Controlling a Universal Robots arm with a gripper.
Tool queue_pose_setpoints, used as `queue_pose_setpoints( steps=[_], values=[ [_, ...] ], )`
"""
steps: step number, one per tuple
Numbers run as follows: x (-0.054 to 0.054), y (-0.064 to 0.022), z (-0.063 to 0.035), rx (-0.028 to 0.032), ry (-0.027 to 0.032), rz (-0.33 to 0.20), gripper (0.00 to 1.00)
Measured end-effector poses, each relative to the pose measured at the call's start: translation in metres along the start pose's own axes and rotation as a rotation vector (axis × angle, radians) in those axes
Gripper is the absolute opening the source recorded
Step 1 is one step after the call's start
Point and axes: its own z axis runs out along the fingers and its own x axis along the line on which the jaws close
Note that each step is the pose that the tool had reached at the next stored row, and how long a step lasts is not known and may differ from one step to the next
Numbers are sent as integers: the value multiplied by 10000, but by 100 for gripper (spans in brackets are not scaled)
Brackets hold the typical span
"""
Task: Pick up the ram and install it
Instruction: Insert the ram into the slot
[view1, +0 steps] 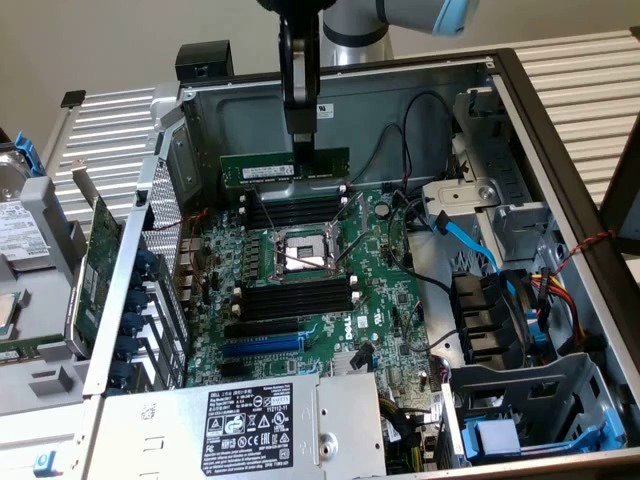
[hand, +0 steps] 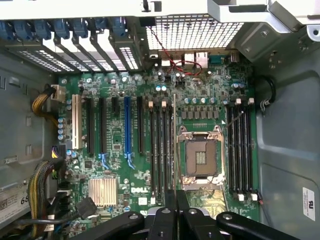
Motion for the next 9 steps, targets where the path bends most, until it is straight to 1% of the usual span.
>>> queue_pose_setpoints(
  steps=[1,2,6,9],
  values=[
    [0,0,5,3,35,3,12],
    [0,-1,5,2,40,2,12],
    [0,-1,10,4,42,0,12],
    [-1,-3,59,20,39,0,12]
  ],
)
